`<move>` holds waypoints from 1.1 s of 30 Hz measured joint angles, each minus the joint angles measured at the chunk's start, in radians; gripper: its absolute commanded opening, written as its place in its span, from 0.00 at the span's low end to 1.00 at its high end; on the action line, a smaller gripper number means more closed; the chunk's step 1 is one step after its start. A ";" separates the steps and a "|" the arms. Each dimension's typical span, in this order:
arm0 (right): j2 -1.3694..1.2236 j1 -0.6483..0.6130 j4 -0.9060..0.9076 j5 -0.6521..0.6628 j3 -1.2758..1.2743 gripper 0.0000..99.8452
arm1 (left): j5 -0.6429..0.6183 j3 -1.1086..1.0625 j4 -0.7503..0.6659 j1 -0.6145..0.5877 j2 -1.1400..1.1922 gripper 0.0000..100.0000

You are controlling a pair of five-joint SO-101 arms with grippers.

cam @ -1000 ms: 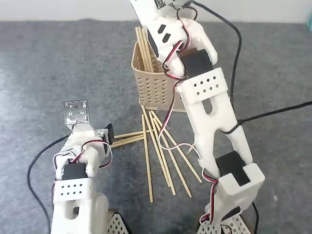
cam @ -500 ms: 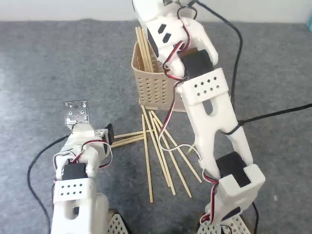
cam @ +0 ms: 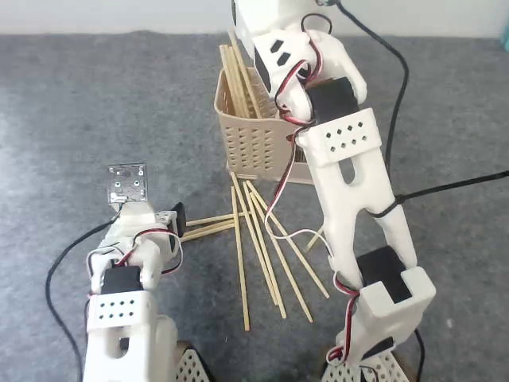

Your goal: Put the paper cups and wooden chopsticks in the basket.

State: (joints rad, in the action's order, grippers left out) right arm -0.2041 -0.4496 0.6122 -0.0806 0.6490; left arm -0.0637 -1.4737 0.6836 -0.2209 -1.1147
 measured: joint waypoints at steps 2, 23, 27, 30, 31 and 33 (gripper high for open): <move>0.015 0.000 0.000 0.000 0.000 0.05 | 0.000 0.000 0.000 0.000 0.000 0.21; 0.603 0.288 1.145 0.000 -0.014 0.01 | 0.000 0.055 0.058 0.000 0.006 0.21; 0.743 0.407 1.145 0.015 -0.184 0.01 | 0.000 0.094 0.123 0.000 0.008 0.21; 0.893 0.416 1.145 0.037 -0.376 0.01 | 0.002 0.126 0.157 0.000 0.044 0.21; 0.947 0.420 1.145 0.038 -0.445 0.01 | 0.002 0.143 0.164 0.000 0.074 0.21; 1.063 0.431 1.145 0.043 -0.588 0.01 | 0.002 0.187 0.172 0.002 0.149 0.21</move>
State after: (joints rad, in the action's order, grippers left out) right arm 0.8592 -0.0184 1.7568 -0.0376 0.0614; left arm -0.0621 -1.2866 0.8554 -0.2194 -0.9659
